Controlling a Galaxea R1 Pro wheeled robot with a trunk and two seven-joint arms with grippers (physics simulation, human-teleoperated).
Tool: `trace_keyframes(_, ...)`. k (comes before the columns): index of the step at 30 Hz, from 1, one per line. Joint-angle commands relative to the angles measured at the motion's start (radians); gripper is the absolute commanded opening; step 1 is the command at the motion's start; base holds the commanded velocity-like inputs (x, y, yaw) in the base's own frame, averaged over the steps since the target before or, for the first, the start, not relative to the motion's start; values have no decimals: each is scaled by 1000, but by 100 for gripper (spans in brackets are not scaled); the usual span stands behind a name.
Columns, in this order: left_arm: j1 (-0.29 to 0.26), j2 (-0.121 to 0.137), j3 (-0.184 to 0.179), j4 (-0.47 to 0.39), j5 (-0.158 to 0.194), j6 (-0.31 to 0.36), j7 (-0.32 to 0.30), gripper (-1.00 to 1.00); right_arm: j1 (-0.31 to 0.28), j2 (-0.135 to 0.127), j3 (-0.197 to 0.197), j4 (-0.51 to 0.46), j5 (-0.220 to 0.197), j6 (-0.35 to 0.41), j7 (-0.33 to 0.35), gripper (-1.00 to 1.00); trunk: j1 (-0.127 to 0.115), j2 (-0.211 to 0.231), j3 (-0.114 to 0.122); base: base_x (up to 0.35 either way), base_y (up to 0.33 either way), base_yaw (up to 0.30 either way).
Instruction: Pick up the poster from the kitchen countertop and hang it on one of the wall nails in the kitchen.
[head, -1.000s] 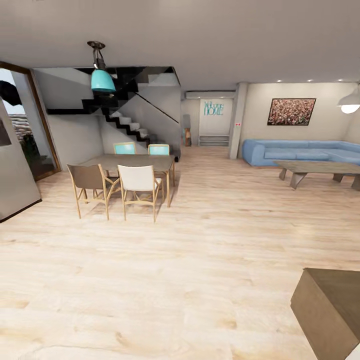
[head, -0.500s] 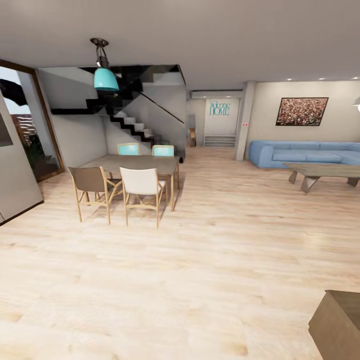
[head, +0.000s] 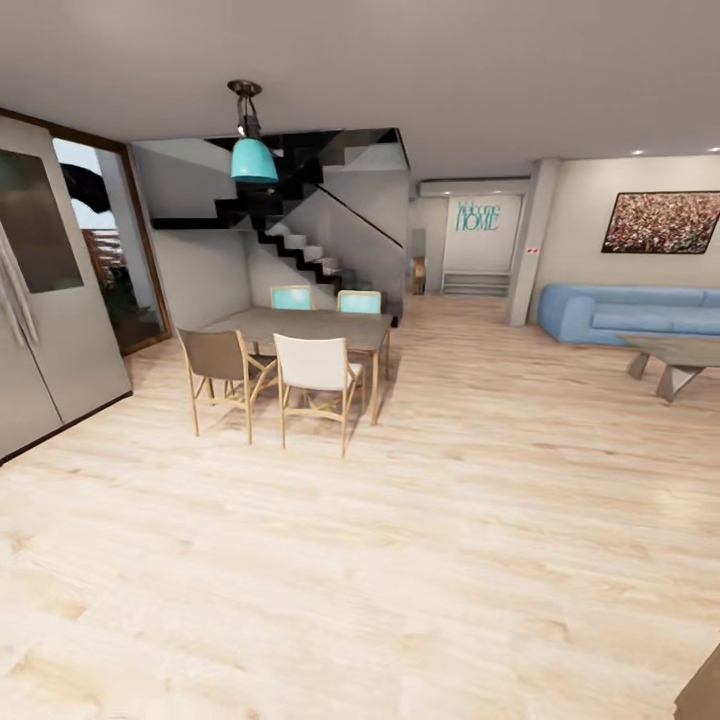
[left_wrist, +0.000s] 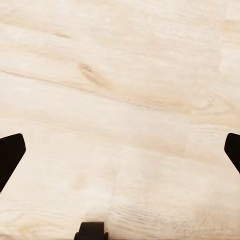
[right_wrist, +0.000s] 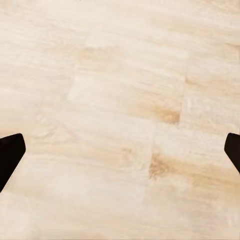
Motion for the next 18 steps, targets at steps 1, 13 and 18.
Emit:
trace_keyframes(1,0,0,2,-1,0,-1,0,100,0,0,1,1,1,-3,0,100,0,0,-1,2,0,287)
trace_keyframes(13,0,-1,2,-1,0,-1,1,100,-1,1,1,1,1,-3,-1,100,0,0,-1,0,0,288)
trace_keyframes(18,0,-1,2,-1,0,-1,1,100,-1,1,1,1,1,-3,-1,100,0,0,-1,0,0,288)
